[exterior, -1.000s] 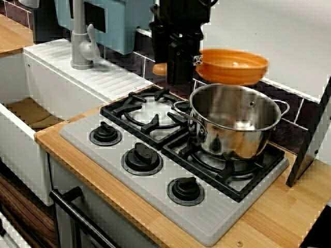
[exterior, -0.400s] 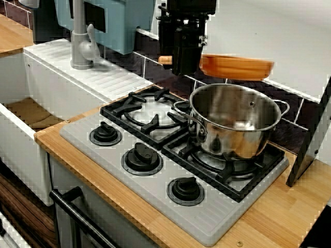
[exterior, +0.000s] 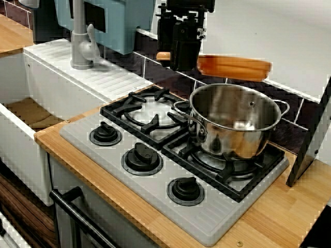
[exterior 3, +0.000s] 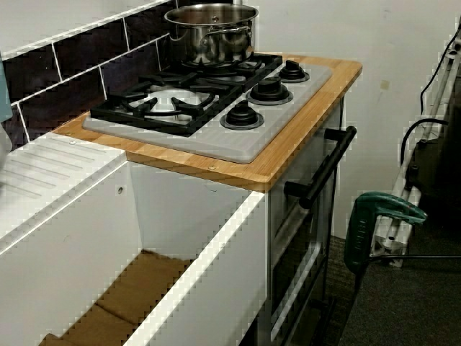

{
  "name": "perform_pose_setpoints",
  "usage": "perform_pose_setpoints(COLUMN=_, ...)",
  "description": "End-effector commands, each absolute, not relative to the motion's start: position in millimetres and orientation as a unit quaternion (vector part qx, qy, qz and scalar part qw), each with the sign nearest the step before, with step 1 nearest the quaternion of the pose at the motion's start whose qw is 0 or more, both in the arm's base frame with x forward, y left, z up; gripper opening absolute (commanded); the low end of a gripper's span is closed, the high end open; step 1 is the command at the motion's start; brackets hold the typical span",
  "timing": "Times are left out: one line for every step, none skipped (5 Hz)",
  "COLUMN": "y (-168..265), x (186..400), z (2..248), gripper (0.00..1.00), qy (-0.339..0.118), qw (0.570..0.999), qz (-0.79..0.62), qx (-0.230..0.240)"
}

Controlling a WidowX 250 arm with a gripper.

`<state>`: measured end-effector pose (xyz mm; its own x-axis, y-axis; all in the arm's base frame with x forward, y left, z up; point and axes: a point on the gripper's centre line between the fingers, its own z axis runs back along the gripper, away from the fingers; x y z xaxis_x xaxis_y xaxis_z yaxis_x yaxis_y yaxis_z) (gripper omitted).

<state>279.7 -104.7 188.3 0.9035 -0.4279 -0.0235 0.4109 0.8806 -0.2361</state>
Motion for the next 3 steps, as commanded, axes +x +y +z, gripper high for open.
perform_pose_setpoints(y=-101.8, x=281.6, z=208.5, gripper=0.00, qy=0.027, qw=0.966, qz=-0.223, qx=-0.130)
perform_pose_setpoints(y=-101.2, x=282.6, z=209.4, gripper=0.00, qy=0.047, qw=0.962, qz=-0.227, qx=-0.145)
perform_pose_setpoints(y=-99.9, x=283.3, z=211.2, gripper=0.00, qy=0.064, qw=0.959, qz=-0.229, qx=-0.157)
